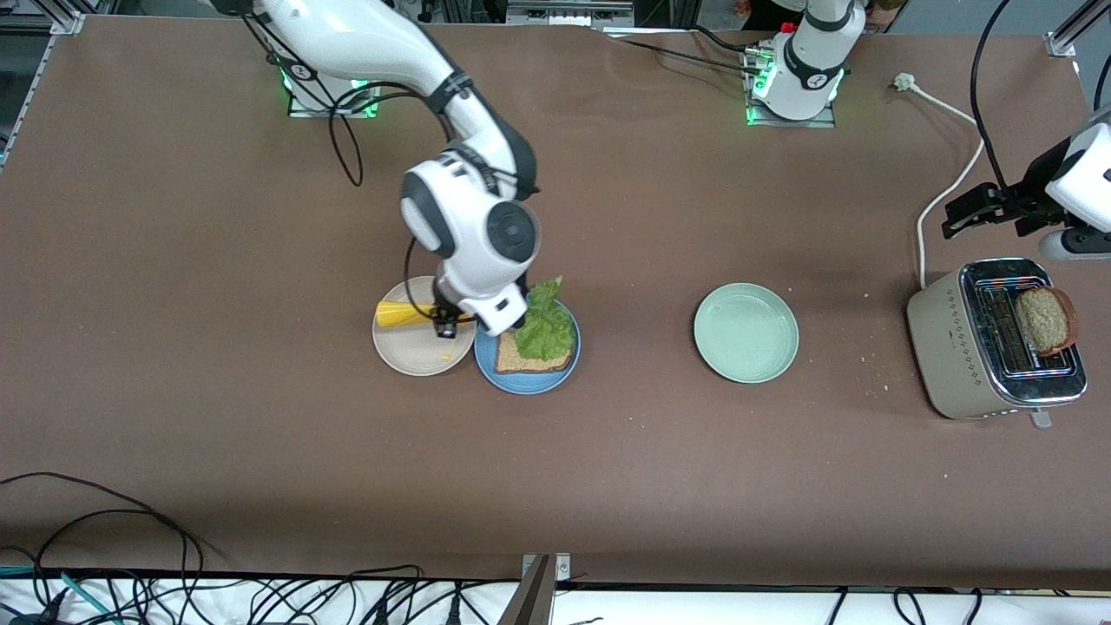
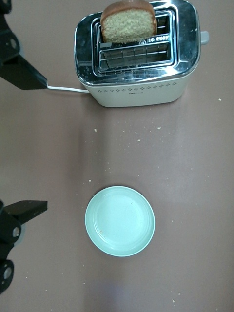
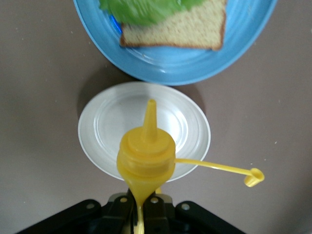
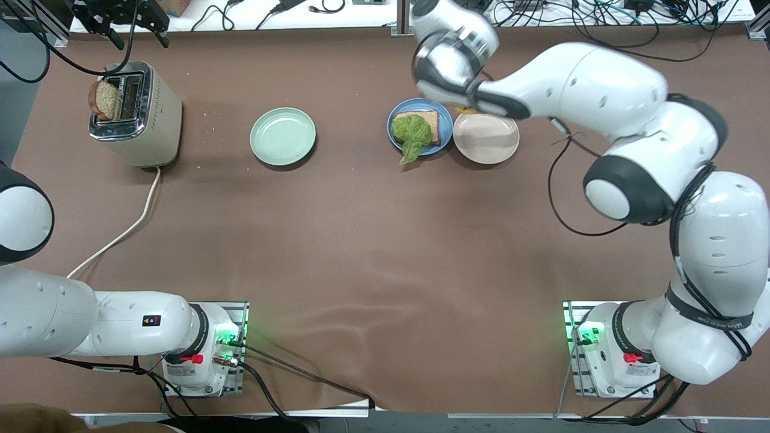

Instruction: Make sandwich in blue plate with both arms

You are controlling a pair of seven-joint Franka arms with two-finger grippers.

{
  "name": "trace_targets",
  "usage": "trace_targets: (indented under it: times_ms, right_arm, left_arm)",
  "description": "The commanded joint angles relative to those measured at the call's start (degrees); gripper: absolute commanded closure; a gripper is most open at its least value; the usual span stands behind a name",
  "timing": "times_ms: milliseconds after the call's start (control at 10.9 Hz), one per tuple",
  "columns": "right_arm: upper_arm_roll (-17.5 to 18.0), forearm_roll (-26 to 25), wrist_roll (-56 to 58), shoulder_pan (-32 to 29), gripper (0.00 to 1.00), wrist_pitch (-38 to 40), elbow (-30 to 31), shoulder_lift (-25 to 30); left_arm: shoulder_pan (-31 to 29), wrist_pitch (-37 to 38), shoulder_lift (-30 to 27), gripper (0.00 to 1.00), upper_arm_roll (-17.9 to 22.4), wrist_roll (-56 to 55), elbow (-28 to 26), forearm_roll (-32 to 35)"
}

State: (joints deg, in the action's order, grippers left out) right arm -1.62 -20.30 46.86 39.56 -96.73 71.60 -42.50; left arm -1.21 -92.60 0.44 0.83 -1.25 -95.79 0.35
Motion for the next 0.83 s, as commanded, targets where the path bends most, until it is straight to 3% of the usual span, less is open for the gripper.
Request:
trace_targets:
  times_ms: [0,367,733]
  right_arm:
    - [-0.8,-6.1,-3.5,2.9,1.00,0.7,-0.7,-1.9]
    - [-0.8,-8.4,-3.5,3.1,1.00,1.9,-0.6,-2.1]
    - [-1.8,-5.5,-2.5,1.9,0.97,2.3,-0.9,-0.2]
  left_arm:
    - [-1.4,-0.6,0.8,0.00,0.6,1.5,0.2,-0.3]
    - [-3.4,-0.7,1.8,0.00,0.6,1.5,0.5,-0.3]
    - [-3.4,-0.7,3.1,0.00,0.6,1.4,1.7,-0.2]
